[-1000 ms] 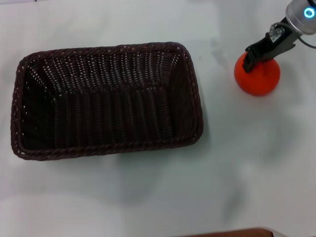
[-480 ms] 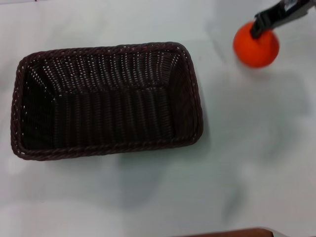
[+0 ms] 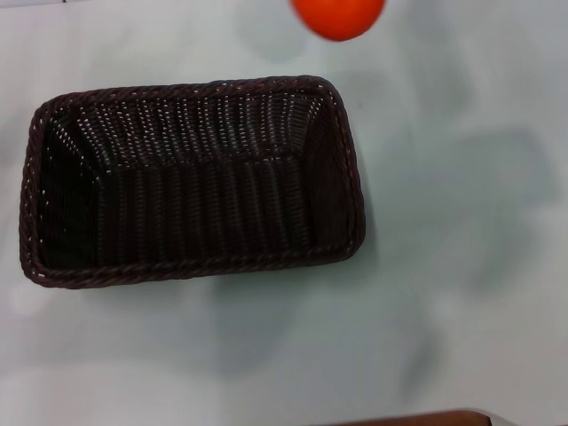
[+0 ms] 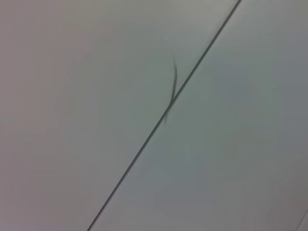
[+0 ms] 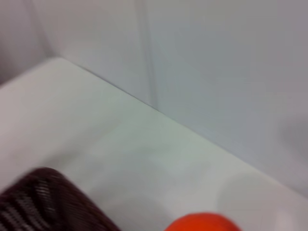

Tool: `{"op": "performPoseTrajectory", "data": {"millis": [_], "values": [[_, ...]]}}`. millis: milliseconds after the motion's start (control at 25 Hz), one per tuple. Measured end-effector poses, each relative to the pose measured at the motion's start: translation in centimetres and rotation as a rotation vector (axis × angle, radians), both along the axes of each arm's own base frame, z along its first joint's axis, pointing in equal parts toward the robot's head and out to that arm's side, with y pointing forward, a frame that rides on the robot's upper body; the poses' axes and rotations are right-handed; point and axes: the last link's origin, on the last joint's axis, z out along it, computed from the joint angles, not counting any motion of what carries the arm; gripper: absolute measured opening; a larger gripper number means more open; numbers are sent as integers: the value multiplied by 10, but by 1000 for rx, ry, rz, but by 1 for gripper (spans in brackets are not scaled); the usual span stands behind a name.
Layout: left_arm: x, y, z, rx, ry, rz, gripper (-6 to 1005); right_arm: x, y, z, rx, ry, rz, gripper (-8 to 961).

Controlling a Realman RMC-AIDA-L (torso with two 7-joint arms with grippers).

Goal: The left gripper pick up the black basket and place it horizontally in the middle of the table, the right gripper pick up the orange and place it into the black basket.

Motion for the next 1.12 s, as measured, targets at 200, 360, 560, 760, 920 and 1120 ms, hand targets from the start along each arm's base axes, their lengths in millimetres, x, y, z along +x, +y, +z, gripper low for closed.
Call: {"op": "performPoseTrajectory", "data": {"millis": [200,360,560,760,920,1120], "values": [[-1,-1,-1,8,3,0,731,-30,-12,-30,-93,48,202,146],[-3,-4,-5,14,9,4,729,-35,-18,-53,-200,42,270,146],[-6,-7,-6,26,-6,18,729,-43,-23,-79,-385,131,275,177],[-6,-8,-4,38,-14,17,730,-41,-22,-90,-420,144,299,324],[-6,-8,-3,43,-17,16,730,-37,-21,-90,-417,186,312,497],[-10,-14,-2,54,-3,27,730,-24,-9,-78,-274,246,295,735]]}}
